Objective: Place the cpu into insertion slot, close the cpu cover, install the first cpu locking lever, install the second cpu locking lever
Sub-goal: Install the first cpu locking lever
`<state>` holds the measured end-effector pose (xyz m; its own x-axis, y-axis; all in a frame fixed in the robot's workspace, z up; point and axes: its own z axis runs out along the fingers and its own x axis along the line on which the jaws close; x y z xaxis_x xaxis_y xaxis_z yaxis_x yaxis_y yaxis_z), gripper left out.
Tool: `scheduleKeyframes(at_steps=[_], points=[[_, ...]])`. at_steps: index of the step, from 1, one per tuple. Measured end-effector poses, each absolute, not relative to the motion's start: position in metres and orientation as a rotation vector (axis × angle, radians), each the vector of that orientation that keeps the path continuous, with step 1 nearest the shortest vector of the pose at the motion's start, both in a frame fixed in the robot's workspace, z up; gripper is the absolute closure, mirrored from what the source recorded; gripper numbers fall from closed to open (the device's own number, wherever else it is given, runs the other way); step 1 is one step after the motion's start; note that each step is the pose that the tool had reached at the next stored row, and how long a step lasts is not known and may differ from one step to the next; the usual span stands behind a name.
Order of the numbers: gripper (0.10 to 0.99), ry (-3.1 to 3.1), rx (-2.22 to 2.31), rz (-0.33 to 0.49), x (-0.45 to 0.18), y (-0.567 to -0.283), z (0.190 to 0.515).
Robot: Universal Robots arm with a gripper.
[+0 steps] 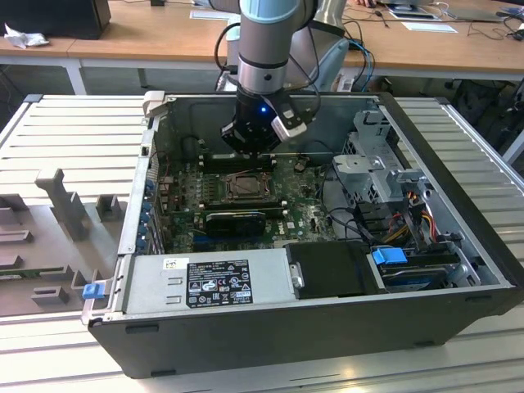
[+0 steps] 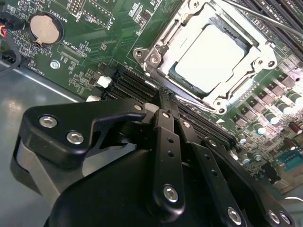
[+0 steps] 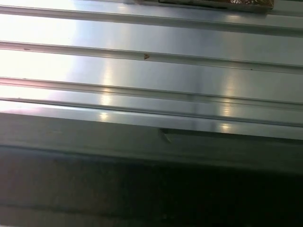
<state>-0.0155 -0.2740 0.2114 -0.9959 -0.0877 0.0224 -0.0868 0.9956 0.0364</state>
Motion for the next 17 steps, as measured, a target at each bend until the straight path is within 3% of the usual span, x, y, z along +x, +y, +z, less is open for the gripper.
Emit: scheduleKeyframes(at_steps=[17], points=[[0.98,-3.115,0.13,-0.055,-0.0138,-0.2751,0.2036]])
